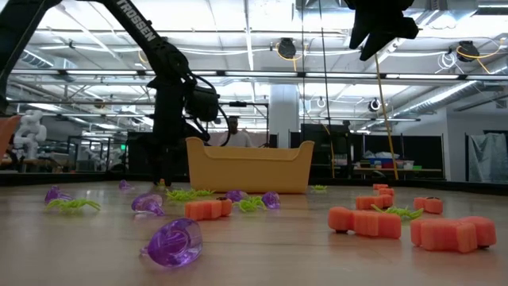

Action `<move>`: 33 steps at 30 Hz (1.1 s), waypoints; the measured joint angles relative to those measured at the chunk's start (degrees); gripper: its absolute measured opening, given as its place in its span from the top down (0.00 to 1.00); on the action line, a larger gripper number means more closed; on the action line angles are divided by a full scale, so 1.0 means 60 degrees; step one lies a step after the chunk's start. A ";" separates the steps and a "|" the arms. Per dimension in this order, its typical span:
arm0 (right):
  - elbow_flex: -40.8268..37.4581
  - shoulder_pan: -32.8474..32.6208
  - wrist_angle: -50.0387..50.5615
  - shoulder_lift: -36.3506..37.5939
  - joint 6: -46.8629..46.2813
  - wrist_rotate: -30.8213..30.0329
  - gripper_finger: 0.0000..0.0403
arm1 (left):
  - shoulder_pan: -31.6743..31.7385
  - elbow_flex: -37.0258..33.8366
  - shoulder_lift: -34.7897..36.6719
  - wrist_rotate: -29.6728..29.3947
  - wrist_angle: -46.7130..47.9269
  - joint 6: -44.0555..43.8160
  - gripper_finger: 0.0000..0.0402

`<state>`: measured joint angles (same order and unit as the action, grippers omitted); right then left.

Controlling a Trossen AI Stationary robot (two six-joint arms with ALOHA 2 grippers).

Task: Sort Halloween decoration
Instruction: Put the green spider toy into the yellow bin

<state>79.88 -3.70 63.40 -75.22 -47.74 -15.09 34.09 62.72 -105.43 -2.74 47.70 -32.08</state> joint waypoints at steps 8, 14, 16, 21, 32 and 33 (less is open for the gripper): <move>0.0000 0.0000 0.0000 0.0000 0.0003 -0.0004 0.58 | -0.0002 -0.0015 -0.0018 -0.0047 -0.0115 0.0107 0.72; 0.0000 0.0000 0.0004 0.0000 0.0032 -0.0008 0.58 | -0.0007 -0.0018 -0.0028 0.0013 -0.0155 0.0223 0.84; 0.0000 0.0000 0.0004 0.0000 0.0042 -0.0008 0.58 | -0.0007 -0.0018 -0.0033 0.0036 -0.0160 0.0223 0.85; 0.0000 0.0000 0.0004 0.0000 0.0072 -0.0008 0.58 | -0.0007 -0.0022 -0.0016 0.0040 -0.0156 0.0219 0.85; 0.0000 -0.0004 0.0004 0.0000 0.0075 -0.0008 0.58 | 0.0004 0.0226 0.0652 0.0277 0.0211 0.0223 0.86; 0.0000 -0.0002 0.0004 0.0000 0.0075 -0.0008 0.58 | 0.0004 0.0223 0.0731 0.0362 0.0320 0.0228 0.86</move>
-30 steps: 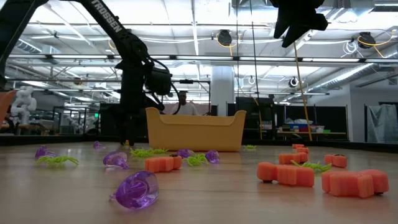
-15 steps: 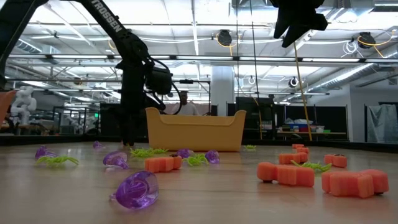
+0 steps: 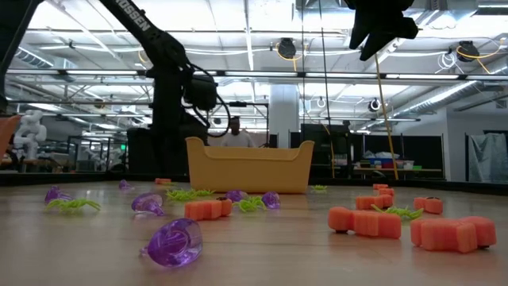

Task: Sort Halloween decoration
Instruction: Put the green spider toy into the yellow bin

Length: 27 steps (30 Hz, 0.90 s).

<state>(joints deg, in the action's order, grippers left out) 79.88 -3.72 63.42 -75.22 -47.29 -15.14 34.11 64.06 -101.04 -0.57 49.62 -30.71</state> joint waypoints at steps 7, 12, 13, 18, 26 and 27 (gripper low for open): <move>0.0000 -0.0002 0.0002 0.0000 -0.0012 0.0000 0.58 | 0.0000 0.0003 0.0654 0.0356 0.0205 0.0009 0.86; 0.0000 -0.0002 -0.0041 0.0000 -0.0029 -0.0004 0.58 | 0.0008 0.0021 0.0870 0.0308 0.0150 0.0012 0.86; 0.0000 0.0000 -0.0043 0.0000 -0.0029 -0.0004 0.58 | 0.0063 0.0021 0.0875 0.0305 0.0055 -0.0012 0.86; 0.0000 -0.0002 -0.0052 -0.0004 -0.0019 -0.0004 0.58 | 0.0457 0.0022 0.0510 0.0228 -0.0174 -0.0582 0.86; 0.0001 0.0001 -0.0080 -0.0004 -0.0030 0.0006 0.58 | 0.0666 0.0025 -0.0181 0.0349 -0.0401 -0.0836 0.76; 0.0002 -0.0001 -0.0078 -0.0004 -0.0024 0.0013 0.58 | 0.0659 0.0025 -0.0233 0.0348 -0.0422 -0.0860 0.73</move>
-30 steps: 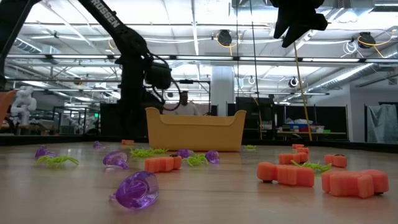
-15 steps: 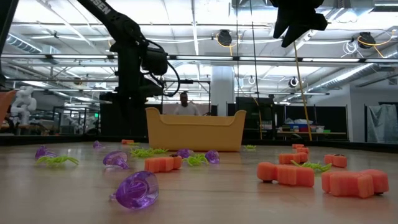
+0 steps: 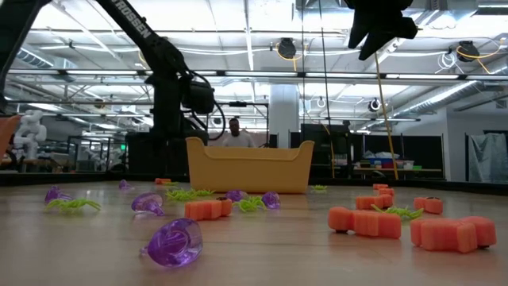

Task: Sort Halloween decoration
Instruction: Put the green spider toy into the yellow bin

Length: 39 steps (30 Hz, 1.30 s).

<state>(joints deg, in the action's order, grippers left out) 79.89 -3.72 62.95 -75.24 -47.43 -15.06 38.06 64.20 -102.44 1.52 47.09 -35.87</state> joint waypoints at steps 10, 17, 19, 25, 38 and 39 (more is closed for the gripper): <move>0.0001 -0.0001 0.0008 0.0000 0.0104 0.0016 0.58 | -0.0073 0.0000 -0.0039 -0.0500 -0.0420 -0.0551 0.47; -0.0001 0.0002 0.0008 0.0000 0.0276 0.0014 0.58 | -0.0074 -0.0015 -0.0483 -0.0546 -0.0505 -0.0731 0.40; 0.0001 0.0002 0.0008 0.0000 0.0276 0.0016 0.58 | -0.0126 -0.0015 -0.0517 -0.0553 -0.0540 -0.0824 0.40; -0.0002 0.0006 0.0008 0.0000 0.0311 0.0017 0.58 | -0.0251 -0.0015 -0.0538 -0.0834 -0.0809 -0.0956 0.41; 0.0001 0.0006 -0.0048 0.0000 0.0277 0.0019 0.58 | -0.0336 -0.0157 -0.0513 -0.0830 -0.0866 -0.0430 0.66; -0.0001 0.0006 -0.0073 0.0000 0.0255 0.0019 0.58 | -0.0358 -0.0159 -0.0513 -0.0832 -0.0866 -0.0370 0.68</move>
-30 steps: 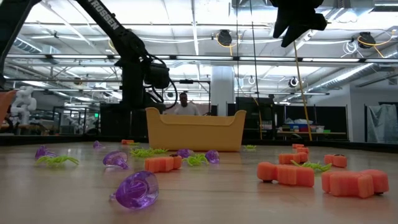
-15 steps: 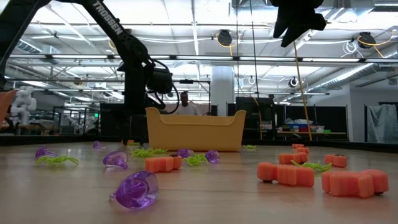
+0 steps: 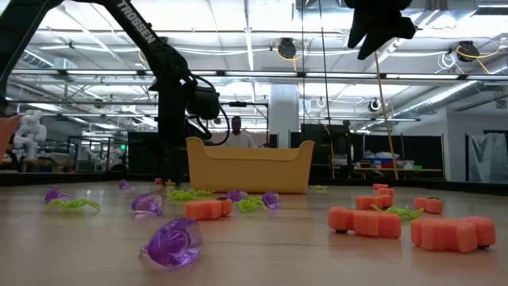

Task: Sort Halloween decoration
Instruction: Put the green spider toy into the yellow bin

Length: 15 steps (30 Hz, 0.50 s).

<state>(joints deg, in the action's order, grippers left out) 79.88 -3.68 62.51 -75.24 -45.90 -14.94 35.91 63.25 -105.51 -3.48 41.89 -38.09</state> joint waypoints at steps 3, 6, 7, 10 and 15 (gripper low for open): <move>-0.0001 0.0000 -0.0071 0.0000 -0.0052 0.0000 0.58 | -0.0074 -0.0004 0.0000 -0.0002 -0.0004 0.0231 0.72; 0.0003 0.0000 -0.0101 0.0000 -0.0052 0.0000 0.58 | -0.0153 -0.0008 0.0000 -0.0016 -0.0007 0.0334 0.76; 0.0000 0.0000 -0.0101 0.0000 -0.0052 0.0000 0.58 | -0.0181 -0.0008 0.0000 -0.0019 -0.0007 0.0400 0.77; -0.0001 0.0000 -0.0101 0.0000 -0.0056 0.0000 0.58 | -0.0243 -0.0008 -0.0004 -0.0031 0.0000 0.0428 0.78; 0.0000 0.0000 -0.0101 0.0000 -0.0052 0.0000 0.58 | -0.0294 -0.0012 -0.0004 -0.0027 0.0098 0.0530 0.78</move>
<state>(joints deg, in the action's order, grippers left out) 79.88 -3.68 61.91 -75.24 -46.22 -14.94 34.15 63.18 -105.54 -3.64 42.48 -34.91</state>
